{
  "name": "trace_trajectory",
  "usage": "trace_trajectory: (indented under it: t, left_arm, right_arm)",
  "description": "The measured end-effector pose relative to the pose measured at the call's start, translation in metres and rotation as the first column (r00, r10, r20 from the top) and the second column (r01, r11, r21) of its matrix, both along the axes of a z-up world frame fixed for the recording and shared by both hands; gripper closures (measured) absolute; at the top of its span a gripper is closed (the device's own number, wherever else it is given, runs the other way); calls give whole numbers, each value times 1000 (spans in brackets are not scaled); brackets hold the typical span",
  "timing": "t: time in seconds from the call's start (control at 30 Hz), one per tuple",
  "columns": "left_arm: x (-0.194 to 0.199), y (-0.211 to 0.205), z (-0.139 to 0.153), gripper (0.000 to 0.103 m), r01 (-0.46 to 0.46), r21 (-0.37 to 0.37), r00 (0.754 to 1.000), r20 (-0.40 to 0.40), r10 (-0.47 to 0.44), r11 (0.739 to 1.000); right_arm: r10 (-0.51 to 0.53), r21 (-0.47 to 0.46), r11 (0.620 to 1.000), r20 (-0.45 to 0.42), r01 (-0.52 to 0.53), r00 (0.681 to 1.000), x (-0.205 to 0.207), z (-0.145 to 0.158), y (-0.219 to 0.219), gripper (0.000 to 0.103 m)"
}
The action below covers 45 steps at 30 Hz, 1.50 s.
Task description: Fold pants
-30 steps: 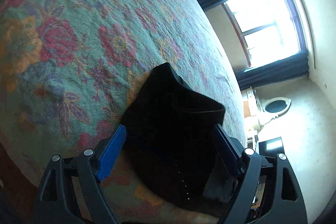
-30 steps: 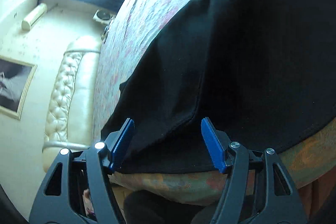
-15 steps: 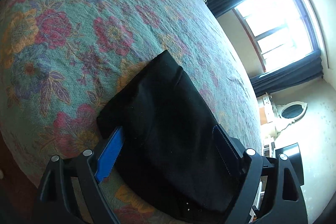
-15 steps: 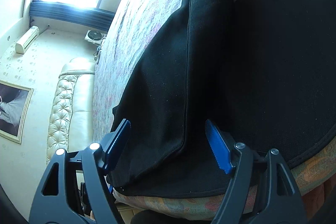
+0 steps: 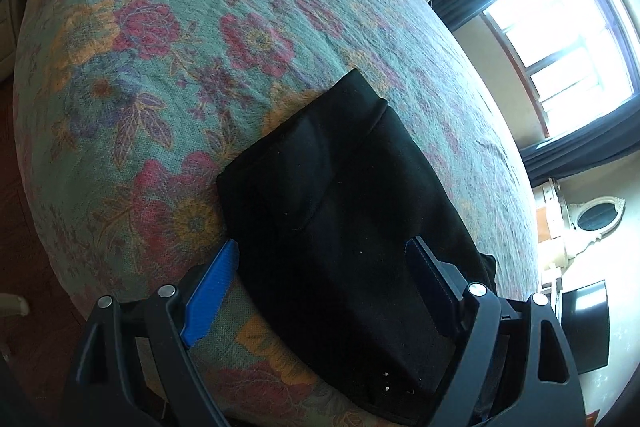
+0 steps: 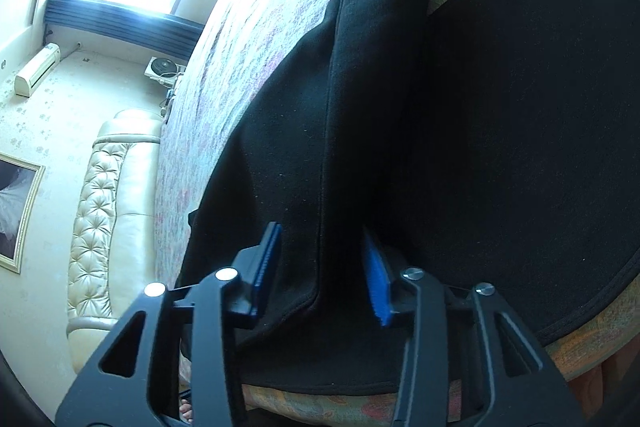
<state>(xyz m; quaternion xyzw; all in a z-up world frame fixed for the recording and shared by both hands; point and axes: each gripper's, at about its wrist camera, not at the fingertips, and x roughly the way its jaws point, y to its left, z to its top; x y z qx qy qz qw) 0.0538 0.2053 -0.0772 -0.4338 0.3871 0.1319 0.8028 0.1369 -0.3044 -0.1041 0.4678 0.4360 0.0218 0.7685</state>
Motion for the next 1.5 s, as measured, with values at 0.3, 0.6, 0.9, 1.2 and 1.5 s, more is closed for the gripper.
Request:
trace_trajectory:
  t: [0.3,0.6,0.9,1.2,1.5]
  left_arm:
    - [-10,15,-8,19,-89,-140,996,13,92,986]
    - [-16,17,-8,19,-77,-186,996,30,84,980]
    - [-32,34,-11,19,-87,-361,988,91,127,929]
    - [-52,33,8,28,-93,-341,984,111,138,935]
    - [-27,24,-12,28,-125,-367,984,75,164,922]
  right_arm:
    - [-35,40,999,26,34,999,-21,-3,-10,95]
    - [-36,61,998,33,34,999,-32,-6,-12,95]
    - [-35,82,996,13,34,999,-26,-13,-14,95]
    - [-38,95,995,9,37,999,-23,-18,-15,95]
    - [-41,104,994,9,40,999,-24,-19,-17,95]
